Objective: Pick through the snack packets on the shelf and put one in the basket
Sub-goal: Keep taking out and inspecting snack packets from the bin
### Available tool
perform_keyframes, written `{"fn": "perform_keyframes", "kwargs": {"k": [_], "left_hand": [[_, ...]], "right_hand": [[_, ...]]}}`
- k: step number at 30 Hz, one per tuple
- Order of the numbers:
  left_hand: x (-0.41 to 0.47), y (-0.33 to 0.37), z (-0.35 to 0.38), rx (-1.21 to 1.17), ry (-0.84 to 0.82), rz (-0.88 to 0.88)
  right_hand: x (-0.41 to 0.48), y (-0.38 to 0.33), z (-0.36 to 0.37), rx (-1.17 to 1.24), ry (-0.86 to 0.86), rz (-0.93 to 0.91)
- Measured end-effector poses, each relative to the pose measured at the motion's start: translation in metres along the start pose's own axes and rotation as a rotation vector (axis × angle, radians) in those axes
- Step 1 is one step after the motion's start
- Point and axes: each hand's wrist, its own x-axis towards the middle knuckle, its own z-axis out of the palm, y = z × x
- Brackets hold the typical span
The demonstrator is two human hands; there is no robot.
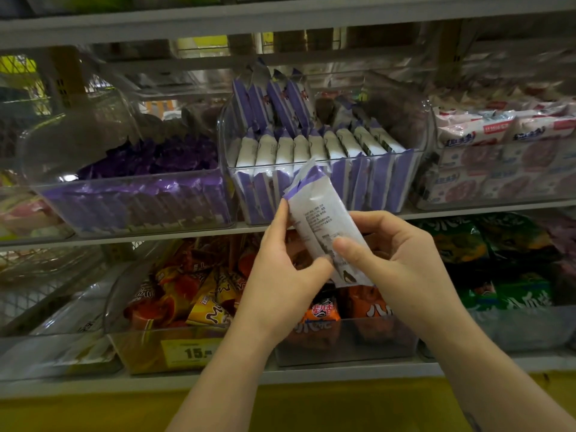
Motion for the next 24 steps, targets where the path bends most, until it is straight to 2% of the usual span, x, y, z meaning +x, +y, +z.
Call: {"fn": "perform_keyframes", "kwargs": {"k": [4, 15, 24], "left_hand": [[0.001, -0.001, 0.002, -0.068, -0.009, -0.040], [0.008, -0.006, -0.009, -0.330, 0.118, -0.106], [0.007, 0.001, -0.011, -0.242, 0.195, -0.065]], "right_hand": [[0.000, -0.001, 0.002, -0.071, -0.035, -0.040], [0.001, 0.000, -0.004, 0.038, -0.100, 0.037], [0.001, -0.003, -0.003, 0.092, -0.128, 0.034]]}}
